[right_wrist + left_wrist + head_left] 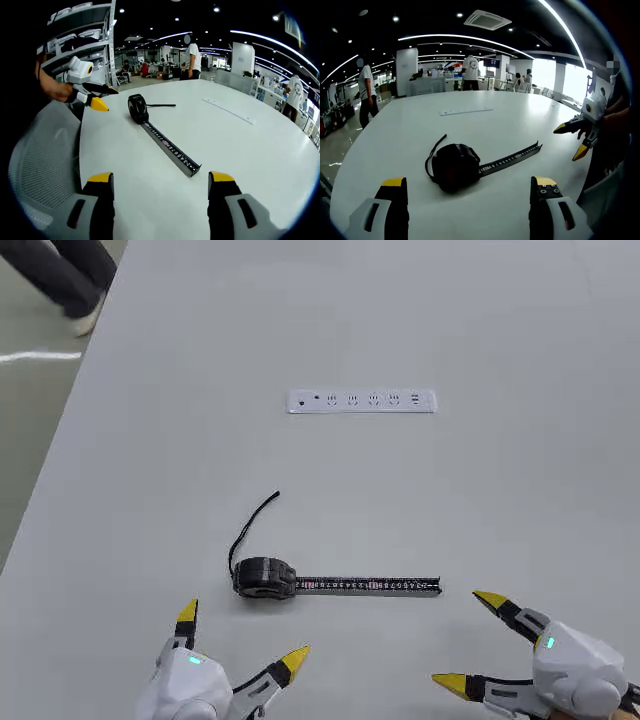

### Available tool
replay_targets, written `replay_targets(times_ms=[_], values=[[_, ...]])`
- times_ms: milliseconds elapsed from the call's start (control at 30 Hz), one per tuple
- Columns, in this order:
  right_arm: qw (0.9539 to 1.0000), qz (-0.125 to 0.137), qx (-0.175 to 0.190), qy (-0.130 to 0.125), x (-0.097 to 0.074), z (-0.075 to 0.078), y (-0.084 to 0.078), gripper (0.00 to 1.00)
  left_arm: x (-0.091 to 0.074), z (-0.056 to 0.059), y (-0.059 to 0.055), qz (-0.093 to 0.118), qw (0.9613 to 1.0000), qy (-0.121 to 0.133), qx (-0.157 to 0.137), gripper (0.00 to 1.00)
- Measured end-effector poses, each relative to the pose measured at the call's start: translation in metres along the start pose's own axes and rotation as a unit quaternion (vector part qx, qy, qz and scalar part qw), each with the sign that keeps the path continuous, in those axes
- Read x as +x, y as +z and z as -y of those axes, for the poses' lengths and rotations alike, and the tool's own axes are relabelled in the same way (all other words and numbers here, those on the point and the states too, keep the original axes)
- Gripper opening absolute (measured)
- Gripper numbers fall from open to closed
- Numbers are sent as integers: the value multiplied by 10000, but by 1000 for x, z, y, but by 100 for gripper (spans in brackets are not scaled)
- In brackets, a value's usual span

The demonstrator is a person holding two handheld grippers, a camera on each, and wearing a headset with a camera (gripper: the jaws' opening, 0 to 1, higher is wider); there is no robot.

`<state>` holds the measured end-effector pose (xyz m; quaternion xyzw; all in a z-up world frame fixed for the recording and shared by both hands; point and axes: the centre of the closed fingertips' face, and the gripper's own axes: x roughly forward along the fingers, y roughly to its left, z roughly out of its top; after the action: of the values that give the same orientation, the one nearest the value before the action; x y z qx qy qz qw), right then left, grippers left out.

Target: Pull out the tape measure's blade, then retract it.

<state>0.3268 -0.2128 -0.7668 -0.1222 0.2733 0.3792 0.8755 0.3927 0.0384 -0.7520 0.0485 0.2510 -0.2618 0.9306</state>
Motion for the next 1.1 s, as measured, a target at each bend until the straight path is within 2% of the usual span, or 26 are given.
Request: replay_targets(times_ms=[133, 233, 367, 467, 600, 733, 867, 1100], values=[[9994, -128, -250, 199, 4, 7, -2, 74, 5, -3, 4, 37, 9998, 159, -75, 98], [9983, -177, -401, 392, 8, 13, -2, 71, 11, -9, 5, 74, 9990, 350, -266, 98], [9961, -285, -600, 582, 14, 19, -2, 66, 17, -16, 4, 17, 9971, 594, -469, 98], [9937, -348, -770, 740, 19, 22, -2, 62, 23, -16, 3, -23, 9964, 628, -570, 98], [9932, -365, -786, 775, 20, 23, -2, 56, 24, -15, 3, -31, 9963, 640, -574, 97], [9883, -494, -1017, 1027, 31, 36, -6, 51, 33, -11, 3, 7, 9951, 735, -664, 95], [9856, -567, -1093, 1156, 35, 44, -8, 47, 37, -14, 6, 109, 9934, 917, -673, 95], [9806, -681, -1238, 1361, 44, 48, -15, 41, 46, -14, 3, 38, 9917, 1010, -799, 93]])
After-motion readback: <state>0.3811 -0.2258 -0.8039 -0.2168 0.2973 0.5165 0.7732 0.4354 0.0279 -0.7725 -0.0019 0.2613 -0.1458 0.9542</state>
